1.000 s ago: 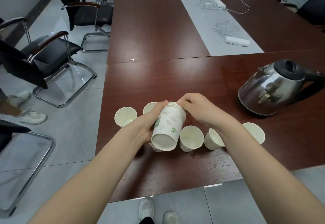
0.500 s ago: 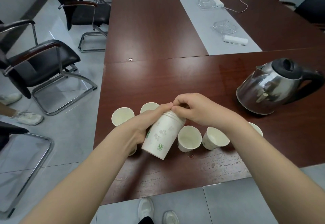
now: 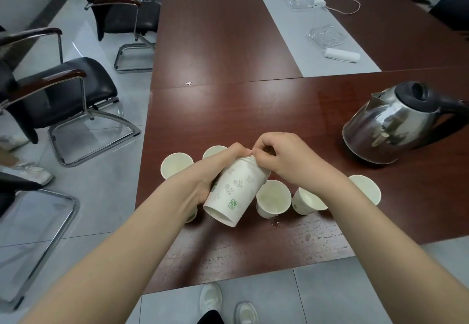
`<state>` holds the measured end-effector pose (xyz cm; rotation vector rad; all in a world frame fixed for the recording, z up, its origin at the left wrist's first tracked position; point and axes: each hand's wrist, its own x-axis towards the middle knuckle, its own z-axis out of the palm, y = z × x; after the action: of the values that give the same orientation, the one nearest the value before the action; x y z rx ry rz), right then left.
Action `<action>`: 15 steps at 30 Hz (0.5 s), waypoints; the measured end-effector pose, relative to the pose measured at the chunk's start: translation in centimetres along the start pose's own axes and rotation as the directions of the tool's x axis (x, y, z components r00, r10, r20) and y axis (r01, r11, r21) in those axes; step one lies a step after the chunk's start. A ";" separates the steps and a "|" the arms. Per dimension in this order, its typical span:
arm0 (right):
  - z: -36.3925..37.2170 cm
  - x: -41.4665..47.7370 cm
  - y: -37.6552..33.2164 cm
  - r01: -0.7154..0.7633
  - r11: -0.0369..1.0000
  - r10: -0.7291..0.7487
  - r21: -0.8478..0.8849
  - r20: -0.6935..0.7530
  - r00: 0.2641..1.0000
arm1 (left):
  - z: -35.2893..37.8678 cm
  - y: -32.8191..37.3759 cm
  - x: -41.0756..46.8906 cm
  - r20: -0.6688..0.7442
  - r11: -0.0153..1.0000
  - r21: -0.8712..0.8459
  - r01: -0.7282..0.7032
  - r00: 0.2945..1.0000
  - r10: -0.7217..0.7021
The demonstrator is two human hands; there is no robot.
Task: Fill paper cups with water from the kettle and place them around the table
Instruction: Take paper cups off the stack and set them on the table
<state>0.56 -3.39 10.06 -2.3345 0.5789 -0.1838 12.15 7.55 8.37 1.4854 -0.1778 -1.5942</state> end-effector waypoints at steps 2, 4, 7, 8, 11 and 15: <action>0.2 0.0 0.0 -0.009 1.000 0.008 -0.009 -0.015 1.000 | 0.2 0.2 0.0 -0.009 1.000 -0.008 0.006 1.000 -0.006; 0.4 0.2 0.1 -0.020 0.999 0.020 -0.028 -0.025 0.999 | 0.3 0.3 0.0 -0.016 1.000 0.006 -0.006 1.000 0.006; -0.1 0.6 0.7 -0.076 0.994 0.066 -0.076 -0.118 0.991 | 0.4 0.1 -0.1 -0.012 0.999 0.046 -0.015 1.000 0.015; -0.7 0.8 1.1 -0.093 0.993 0.082 -0.068 -0.155 0.984 | 0.4 -0.2 -0.2 -0.014 0.999 0.044 -0.004 1.000 0.005; -1.9 1.0 2.1 -0.092 0.995 0.096 0.049 -0.096 0.991 | 0.4 -0.9 -0.3 -0.025 1.000 -0.023 0.000 1.000 0.000; -0.7 0.9 3.0 -0.178 0.843 0.215 0.507 -0.015 0.976 | 0.9 -1.5 0.0 -0.017 0.997 -0.065 -0.041 0.999 0.040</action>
<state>0.13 -6.18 8.56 -1.7533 0.7065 -0.2864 10.64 8.01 7.63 1.4350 -0.1443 -1.5415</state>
